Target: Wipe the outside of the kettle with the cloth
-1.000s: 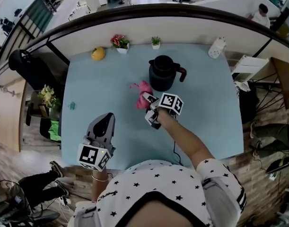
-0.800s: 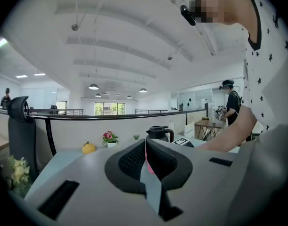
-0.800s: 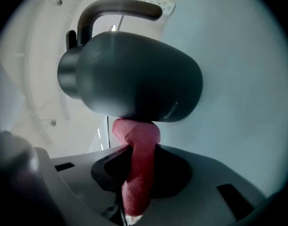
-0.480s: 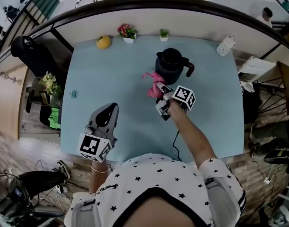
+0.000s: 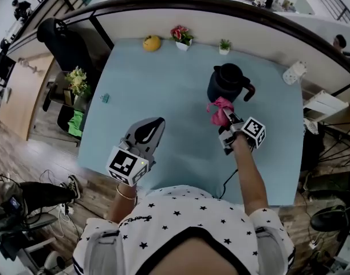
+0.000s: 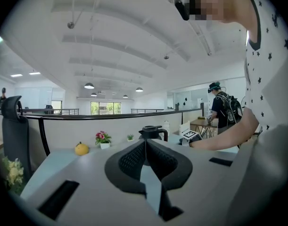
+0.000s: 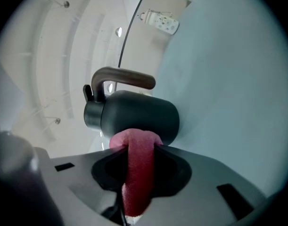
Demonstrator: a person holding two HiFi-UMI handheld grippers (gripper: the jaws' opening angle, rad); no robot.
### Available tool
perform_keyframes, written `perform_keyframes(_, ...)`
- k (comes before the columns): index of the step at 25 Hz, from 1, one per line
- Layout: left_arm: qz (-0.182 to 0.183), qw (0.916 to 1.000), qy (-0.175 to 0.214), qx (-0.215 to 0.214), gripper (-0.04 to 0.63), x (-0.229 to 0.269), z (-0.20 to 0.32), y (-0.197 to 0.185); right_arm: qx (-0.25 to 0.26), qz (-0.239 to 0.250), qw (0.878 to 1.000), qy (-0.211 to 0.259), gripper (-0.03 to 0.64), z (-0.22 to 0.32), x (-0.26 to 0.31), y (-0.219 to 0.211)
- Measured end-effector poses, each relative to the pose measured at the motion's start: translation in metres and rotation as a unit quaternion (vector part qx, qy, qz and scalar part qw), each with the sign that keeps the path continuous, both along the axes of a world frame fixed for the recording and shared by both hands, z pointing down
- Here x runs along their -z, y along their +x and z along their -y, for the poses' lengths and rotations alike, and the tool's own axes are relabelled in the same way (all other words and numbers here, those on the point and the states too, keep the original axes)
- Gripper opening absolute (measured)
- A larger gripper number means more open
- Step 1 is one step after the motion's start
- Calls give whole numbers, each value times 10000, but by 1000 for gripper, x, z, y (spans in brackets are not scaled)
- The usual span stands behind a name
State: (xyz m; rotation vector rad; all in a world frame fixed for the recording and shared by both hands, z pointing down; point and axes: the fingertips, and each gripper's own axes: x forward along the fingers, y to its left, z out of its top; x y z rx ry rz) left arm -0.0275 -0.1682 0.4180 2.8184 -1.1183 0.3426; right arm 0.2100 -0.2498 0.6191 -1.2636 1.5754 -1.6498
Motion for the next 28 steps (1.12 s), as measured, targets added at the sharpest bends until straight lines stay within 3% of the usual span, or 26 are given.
perform_keyframes(8, 28, 10000, 20, 30, 29, 1, -1, 3, -504, -91, 9987, -13, 91, 2, -3, 44)
perform_keyframes(14, 31, 10000, 23, 52, 29, 0, -1, 2, -605, -125, 9981, 59, 91, -2, -1, 49)
perform_keyframes(19, -1, 10000, 4, 39, 29, -1, -1, 1, -259, -475, 9985, 2, 91, -19, 0, 23)
perform_keyframes(24, -27, 10000, -7, -11, 29, -3, -1, 1, 377, -402, 9984, 148, 92, -20, 7, -32)
perform_keyframes(28, -35, 10000, -12, 24, 29, -3, 1, -4, 529, 95, 9985, 79, 92, -3, 2, -73)
